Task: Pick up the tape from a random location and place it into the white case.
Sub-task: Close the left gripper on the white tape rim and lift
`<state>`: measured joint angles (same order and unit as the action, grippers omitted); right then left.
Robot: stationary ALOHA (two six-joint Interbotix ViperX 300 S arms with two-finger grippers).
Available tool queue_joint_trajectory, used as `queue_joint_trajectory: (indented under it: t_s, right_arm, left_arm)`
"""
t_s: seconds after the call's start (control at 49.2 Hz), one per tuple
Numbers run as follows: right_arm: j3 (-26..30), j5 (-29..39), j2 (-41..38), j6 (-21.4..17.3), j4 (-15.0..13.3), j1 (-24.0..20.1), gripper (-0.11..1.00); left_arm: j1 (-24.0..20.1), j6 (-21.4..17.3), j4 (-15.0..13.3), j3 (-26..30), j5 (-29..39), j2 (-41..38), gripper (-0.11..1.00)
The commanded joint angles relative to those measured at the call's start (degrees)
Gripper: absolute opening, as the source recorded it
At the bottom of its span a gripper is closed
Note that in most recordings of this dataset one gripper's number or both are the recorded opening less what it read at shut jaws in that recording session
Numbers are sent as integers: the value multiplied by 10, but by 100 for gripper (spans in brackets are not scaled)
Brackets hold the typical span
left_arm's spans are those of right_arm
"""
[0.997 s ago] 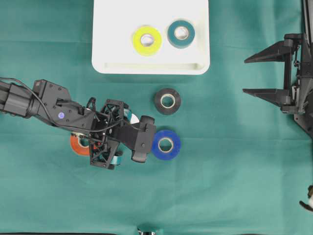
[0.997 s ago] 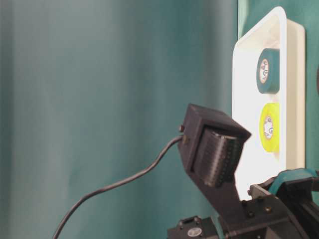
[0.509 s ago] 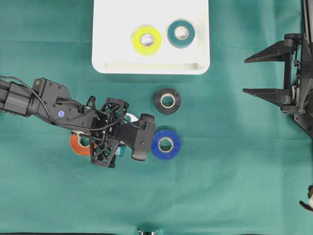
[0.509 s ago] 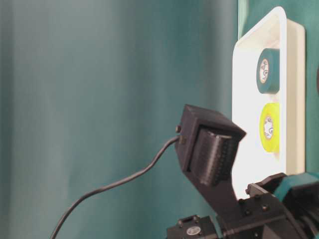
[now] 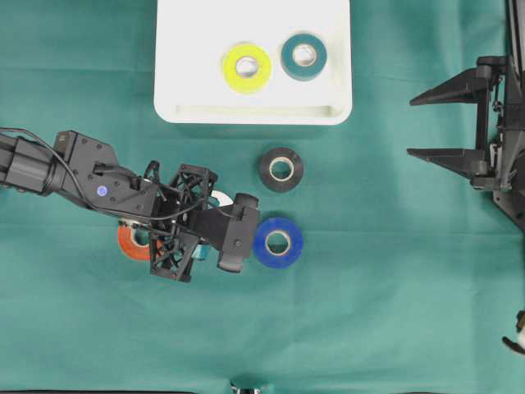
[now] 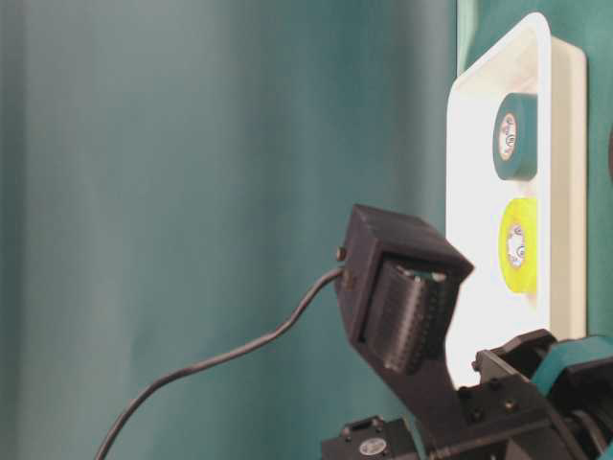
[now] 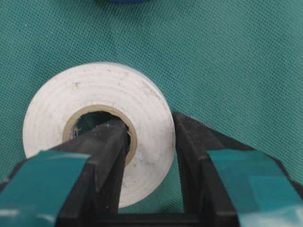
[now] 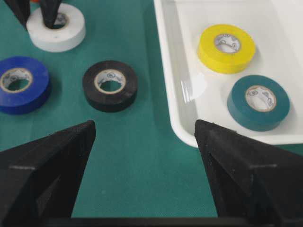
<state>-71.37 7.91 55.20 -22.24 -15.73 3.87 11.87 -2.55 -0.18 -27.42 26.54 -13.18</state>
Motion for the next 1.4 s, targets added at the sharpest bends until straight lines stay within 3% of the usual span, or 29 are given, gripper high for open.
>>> queue_joint_trajectory:
  t_s: [0.0,0.366,0.692,1.383]
  right_arm:
    - [7,-3,-5,1,-2,1,84]
    - [7,-3,-7,1,-2,1,84]
    - [7,-3,-7,1,-2,1,84]
    - [8,-3,-8,1,-2,1,84]
  left_arm:
    - [-1,-1,2,5,-1,17,26]
    - [0,1,1,8,4,25,26]
    - [4,2,0,18,27,80,25]
    - [4,1,1,105,165,186,25]
